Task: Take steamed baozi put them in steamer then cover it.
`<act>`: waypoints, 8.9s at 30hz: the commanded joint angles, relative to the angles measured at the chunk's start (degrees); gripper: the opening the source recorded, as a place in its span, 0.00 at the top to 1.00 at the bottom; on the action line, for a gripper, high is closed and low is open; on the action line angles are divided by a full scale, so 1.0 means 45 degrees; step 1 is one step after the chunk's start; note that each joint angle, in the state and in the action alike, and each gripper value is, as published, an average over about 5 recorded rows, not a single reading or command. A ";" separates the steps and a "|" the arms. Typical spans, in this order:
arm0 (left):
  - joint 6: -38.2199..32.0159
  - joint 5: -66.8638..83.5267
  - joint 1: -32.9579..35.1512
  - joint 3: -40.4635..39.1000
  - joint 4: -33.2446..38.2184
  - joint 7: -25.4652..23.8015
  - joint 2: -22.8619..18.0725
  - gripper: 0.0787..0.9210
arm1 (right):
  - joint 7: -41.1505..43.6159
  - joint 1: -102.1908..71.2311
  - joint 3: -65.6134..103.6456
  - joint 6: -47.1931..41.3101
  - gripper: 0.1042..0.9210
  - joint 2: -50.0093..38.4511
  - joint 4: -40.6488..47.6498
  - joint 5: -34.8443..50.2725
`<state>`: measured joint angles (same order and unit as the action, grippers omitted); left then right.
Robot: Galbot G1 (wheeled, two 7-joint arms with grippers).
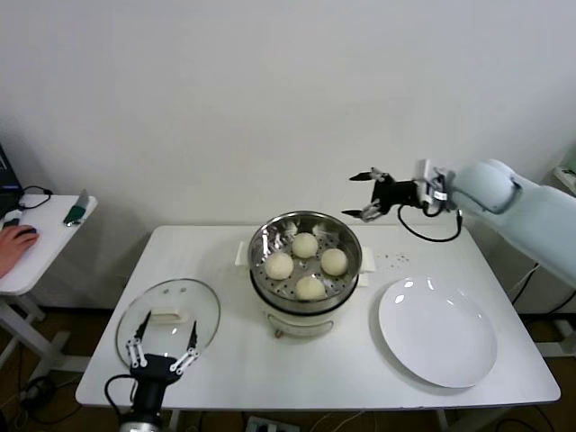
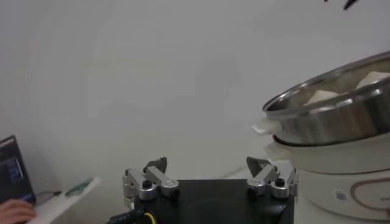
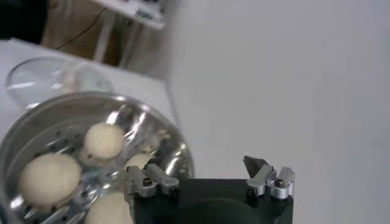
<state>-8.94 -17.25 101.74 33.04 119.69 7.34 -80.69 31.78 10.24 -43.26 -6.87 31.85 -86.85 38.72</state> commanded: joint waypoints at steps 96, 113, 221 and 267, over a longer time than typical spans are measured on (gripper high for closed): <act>0.2548 -1.4005 -0.6897 -0.0022 -0.8326 0.0245 0.1410 0.43 | -0.3715 -2.2589 2.1481 0.2755 0.12 0.7548 -0.4333 -0.3349; 0.2285 -1.3384 -0.6673 -0.0076 -0.7955 0.0325 0.1397 0.87 | -0.3589 -2.2530 2.1600 0.2919 0.12 0.7655 -0.4038 -0.3553; 1.1987 -1.3832 -1.3128 -1.0922 -0.6172 -0.4705 -0.0261 0.92 | -0.3816 -2.1350 2.1465 0.3621 0.12 0.7818 -0.1921 -0.4996; 1.1139 -1.0323 -0.9961 -0.9212 0.0377 -0.3563 0.3077 0.13 | -0.4038 -2.1122 2.1147 0.2055 0.12 0.7665 -0.2638 -0.4904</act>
<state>42.22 -72.44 48.85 -14.61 108.75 -14.55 -73.40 14.36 -85.01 52.60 4.79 66.42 -97.22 16.06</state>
